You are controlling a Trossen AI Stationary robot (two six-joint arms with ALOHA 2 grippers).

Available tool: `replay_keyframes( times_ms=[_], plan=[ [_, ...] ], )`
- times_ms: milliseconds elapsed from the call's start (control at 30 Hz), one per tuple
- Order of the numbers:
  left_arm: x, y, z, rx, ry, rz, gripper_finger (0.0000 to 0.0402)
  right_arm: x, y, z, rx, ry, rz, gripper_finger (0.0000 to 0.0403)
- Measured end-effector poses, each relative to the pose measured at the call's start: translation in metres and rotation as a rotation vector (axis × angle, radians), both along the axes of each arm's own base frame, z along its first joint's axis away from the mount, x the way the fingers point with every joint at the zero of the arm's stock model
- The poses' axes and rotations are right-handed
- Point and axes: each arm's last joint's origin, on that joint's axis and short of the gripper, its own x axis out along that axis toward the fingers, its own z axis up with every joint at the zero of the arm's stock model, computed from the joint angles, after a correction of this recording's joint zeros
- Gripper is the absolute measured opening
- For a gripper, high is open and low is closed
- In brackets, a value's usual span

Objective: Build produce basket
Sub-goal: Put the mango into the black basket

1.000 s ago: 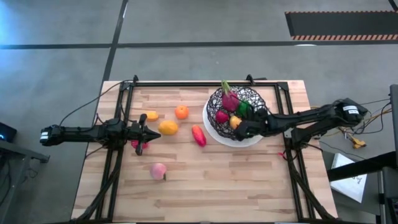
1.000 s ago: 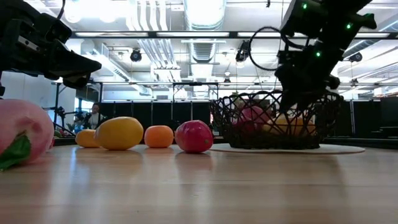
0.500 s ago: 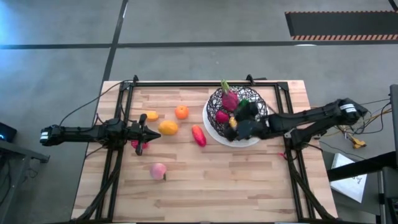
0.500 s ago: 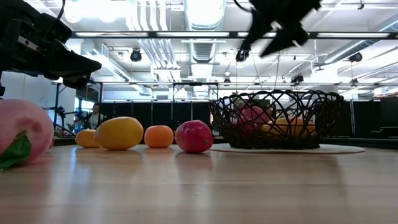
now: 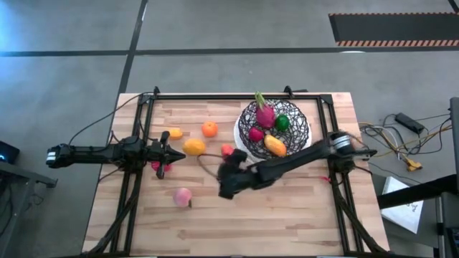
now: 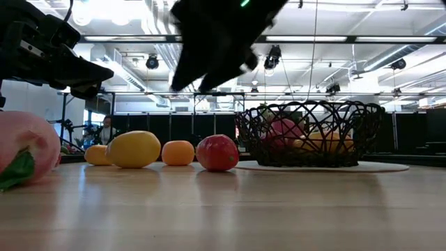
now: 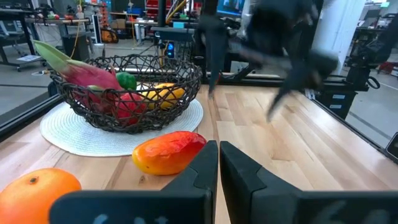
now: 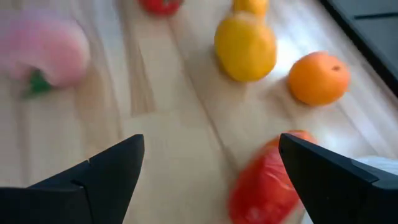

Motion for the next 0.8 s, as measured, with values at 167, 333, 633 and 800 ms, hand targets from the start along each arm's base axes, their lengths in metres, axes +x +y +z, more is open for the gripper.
replay_keyframes(
  times_ms=[167,333,633,800],
  plan=[
    [0.0,0.0,0.0,0.0,0.0,0.0,0.0001,0.035,-0.017,-0.023,-0.093,0.169,-0.137,0.0363],
    [0.0,0.0,0.0,0.0,0.0,0.0,0.0001,0.052,-0.046,-0.036,-0.105,0.339,-0.271,0.0363],
    [0.0,0.0,0.0,0.0,0.001,0.0,0.0001,0.064,-0.07,-0.061,0.024,0.485,-0.293,0.0335],
    [0.0,0.0,0.0,0.0,0.0,0.0,0.0001,0.063,-0.068,-0.065,0.081,0.517,-0.246,0.0274]
  ],
)
